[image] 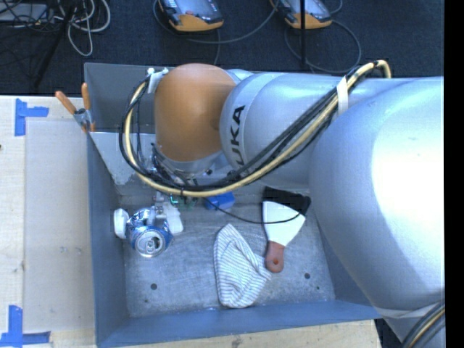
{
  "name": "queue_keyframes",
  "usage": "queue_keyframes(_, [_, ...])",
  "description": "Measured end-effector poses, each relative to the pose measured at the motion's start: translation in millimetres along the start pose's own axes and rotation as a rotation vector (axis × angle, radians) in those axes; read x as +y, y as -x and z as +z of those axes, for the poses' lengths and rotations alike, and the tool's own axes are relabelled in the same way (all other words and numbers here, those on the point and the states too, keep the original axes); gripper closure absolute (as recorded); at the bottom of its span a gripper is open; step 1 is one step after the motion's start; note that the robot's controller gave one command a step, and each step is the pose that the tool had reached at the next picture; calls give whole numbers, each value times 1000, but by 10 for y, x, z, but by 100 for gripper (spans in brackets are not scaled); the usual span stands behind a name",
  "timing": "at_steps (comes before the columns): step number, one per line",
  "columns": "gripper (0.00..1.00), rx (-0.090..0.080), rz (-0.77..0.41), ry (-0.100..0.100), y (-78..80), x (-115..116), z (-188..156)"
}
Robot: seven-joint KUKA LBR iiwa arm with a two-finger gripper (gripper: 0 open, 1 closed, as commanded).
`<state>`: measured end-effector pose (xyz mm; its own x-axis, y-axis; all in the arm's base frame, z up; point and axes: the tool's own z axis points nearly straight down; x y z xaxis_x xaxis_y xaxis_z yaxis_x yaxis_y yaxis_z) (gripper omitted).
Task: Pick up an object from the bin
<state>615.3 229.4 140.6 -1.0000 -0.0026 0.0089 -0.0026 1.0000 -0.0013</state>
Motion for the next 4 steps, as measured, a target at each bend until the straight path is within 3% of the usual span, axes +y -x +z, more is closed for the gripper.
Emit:
queue_keyframes(1, [0, -7, 4, 1, 21, -10, -51])
queue_keyframes(2, [0, -15, 15, 12, 58, -482, 640])
queue_keyframes(4, [0, -15, 14, 5, 77, -470, 614])
